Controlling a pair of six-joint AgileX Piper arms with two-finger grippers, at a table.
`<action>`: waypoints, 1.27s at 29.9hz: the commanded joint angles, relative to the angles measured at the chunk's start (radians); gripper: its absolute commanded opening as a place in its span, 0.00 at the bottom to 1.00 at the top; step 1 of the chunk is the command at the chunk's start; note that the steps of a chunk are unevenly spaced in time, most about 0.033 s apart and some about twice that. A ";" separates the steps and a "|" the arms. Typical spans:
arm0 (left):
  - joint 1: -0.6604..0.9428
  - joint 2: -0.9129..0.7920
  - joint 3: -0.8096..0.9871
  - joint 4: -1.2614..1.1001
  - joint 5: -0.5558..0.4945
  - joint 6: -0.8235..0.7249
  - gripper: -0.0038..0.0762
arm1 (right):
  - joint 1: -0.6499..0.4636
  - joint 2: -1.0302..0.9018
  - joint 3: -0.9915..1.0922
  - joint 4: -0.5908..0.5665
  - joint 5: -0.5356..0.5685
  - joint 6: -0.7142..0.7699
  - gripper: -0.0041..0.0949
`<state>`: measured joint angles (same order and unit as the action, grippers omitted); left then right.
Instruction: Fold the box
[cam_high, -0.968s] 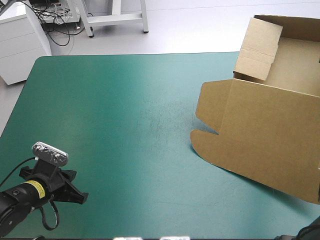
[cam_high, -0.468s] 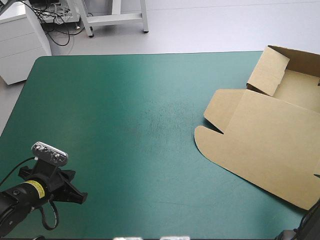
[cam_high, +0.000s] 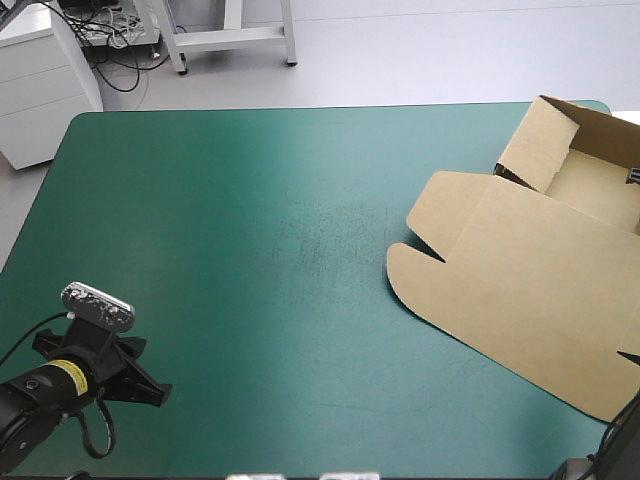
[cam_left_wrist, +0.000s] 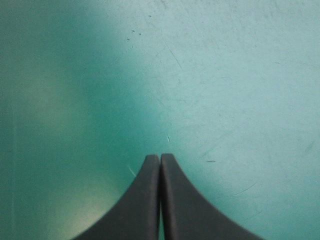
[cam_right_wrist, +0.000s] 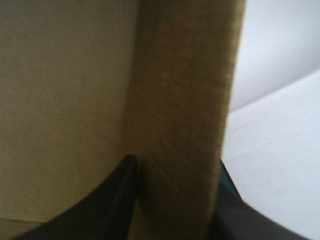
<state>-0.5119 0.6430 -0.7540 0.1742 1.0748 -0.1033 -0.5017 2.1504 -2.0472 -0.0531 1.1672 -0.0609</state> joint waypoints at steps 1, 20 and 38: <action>0.000 0.001 -0.025 0.059 -0.046 0.007 0.01 | -0.016 -0.068 -0.034 0.015 0.039 -0.018 0.63; 0.000 0.001 -0.019 0.074 -0.035 -0.006 0.01 | 0.029 -0.505 0.077 0.464 0.080 -0.139 0.02; 0.000 0.001 -0.017 -0.008 -0.070 0.003 0.01 | 0.504 -1.102 0.745 0.282 -0.171 -0.203 0.02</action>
<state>-0.5119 0.6422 -0.7492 0.1666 1.0765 -0.1100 -0.0277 1.1296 -1.3254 0.2384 1.0623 -0.2388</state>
